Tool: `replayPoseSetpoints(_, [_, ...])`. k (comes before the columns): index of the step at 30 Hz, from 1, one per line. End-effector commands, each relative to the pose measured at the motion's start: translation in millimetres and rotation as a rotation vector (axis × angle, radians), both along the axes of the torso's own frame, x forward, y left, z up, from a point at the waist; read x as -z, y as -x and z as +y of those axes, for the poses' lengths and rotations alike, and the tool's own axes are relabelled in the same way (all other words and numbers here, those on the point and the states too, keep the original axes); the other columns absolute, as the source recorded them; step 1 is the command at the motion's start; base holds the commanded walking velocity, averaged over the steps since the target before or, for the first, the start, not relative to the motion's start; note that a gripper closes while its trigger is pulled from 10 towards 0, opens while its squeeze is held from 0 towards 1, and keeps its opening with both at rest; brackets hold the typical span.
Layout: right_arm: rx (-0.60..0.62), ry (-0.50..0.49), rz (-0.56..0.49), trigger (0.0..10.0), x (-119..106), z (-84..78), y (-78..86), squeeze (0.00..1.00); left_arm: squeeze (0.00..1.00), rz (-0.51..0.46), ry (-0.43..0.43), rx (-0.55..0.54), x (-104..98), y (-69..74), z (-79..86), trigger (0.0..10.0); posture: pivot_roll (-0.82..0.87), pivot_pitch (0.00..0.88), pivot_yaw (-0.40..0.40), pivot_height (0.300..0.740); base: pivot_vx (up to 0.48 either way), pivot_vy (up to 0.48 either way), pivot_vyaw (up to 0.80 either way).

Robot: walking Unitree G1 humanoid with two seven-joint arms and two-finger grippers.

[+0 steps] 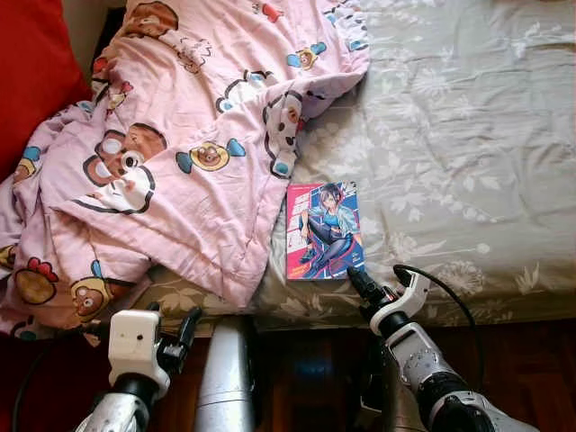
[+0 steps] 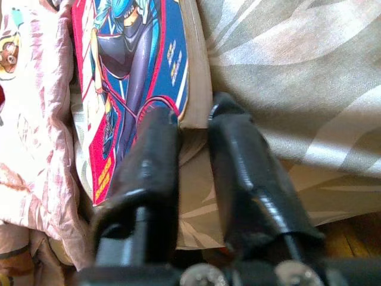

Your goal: Clean up the room

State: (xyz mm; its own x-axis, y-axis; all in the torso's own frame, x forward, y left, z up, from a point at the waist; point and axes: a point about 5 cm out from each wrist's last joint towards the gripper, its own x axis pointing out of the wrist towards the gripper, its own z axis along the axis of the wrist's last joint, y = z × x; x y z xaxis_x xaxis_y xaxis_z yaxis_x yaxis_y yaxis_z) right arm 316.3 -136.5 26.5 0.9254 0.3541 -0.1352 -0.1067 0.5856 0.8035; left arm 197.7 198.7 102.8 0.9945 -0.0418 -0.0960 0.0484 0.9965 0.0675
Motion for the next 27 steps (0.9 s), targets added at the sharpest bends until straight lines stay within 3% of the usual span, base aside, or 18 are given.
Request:
replayPoseSetpoints(1, [-0.004,0.009,0.035,0.0,7,2.8,5.4,0.0,0.0,0.034,-0.012,-0.009,9,3.0,1.2,10.0,0.25,0.331,0.048,0.581,0.0,0.0,0.0])
replayPoseSetpoints(6, [0.043,0.016,0.011,0.0,0,-5.5,-1.2,0.0,0.0,0.0,0.002,-0.007,8,-11.7,-4.0,10.0,0.23,0.282,0.027,0.581,0.0,0.0,0.0])
replayPoseSetpoints(13, [0.183,0.101,-0.021,0.0,-8,-27.5,-6.8,0.0,0.0,-0.053,0.02,-0.021,8,-39.7,-8.2,10.0,0.17,0.206,-0.01,0.581,0.0,0.0,0.0])
replayPoseSetpoints(18, [0.295,0.227,-0.071,0.0,-14,-46.9,-5.3,0.0,0.0,-0.086,0.059,-0.051,7,-52.8,-7.7,10.0,0.13,0.142,-0.035,0.581,0.0,0.0,0.0])
replayPoseSetpoints(23, [0.281,0.39,-0.167,0.0,-23,-51.0,-2.6,0.0,0.0,-0.087,0.106,-0.082,13,-59.9,-6.8,10.0,0.08,0.092,-0.047,0.581,0.0,0.0,0.0])
replayPoseSetpoints(24, [0.264,0.453,-0.2,4.2,-27,-51.7,-1.8,0.0,0.0,-0.083,0.122,-0.09,15,-62.4,-6.7,10.0,0.07,0.082,-0.048,0.581,0.0,0.0,0.0])
replayPoseSetpoints(25, [0.264,0.453,-0.2,4.2,-27,-51.7,-1.8,0.0,0.0,-0.083,0.122,-0.09,15,-62.4,-6.7,10.0,0.07,0.082,-0.048,0.581,0.0,0.0,0.0])
replayPoseSetpoints(26, [0.249,0.534,-0.23,10.0,-30,-52.9,-0.2,0.0,0.0,-0.078,0.137,-0.098,17,-64.5,-6.5,10.0,0.06,0.077,-0.046,0.581,0.0,0.0,0.0])
replayPoseSetpoints(27, [0.252,0.579,-0.249,10.0,-32,-55.6,1.5,0.0,0.0,-0.072,0.158,-0.096,18,-66.9,-7.4,10.0,0.05,0.069,-0.041,0.581,0.0,0.0,0.0])
